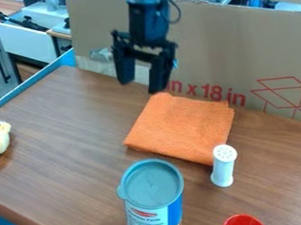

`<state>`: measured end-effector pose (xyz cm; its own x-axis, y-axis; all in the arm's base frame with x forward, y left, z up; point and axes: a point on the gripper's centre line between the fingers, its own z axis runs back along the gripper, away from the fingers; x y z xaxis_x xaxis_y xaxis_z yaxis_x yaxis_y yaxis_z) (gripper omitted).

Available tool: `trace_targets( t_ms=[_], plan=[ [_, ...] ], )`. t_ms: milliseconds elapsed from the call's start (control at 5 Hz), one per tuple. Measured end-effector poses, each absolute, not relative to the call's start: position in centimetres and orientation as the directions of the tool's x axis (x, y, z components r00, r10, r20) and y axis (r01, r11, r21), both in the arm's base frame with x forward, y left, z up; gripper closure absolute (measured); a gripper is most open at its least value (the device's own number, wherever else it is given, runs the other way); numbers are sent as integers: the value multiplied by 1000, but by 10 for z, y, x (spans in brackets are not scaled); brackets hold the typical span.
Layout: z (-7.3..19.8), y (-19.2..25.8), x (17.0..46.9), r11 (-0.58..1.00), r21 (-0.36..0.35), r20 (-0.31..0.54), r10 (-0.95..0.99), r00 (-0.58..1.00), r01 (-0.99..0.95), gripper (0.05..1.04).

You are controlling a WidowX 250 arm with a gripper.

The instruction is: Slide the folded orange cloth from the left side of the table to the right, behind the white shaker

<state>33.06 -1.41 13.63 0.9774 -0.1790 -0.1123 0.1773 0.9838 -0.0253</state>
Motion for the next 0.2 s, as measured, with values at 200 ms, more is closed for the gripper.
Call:
trace_targets(
  t_ms=[200],
  plan=[
    [151,0,314,994,-4,-101,-106,989,106,83]
  ],
)
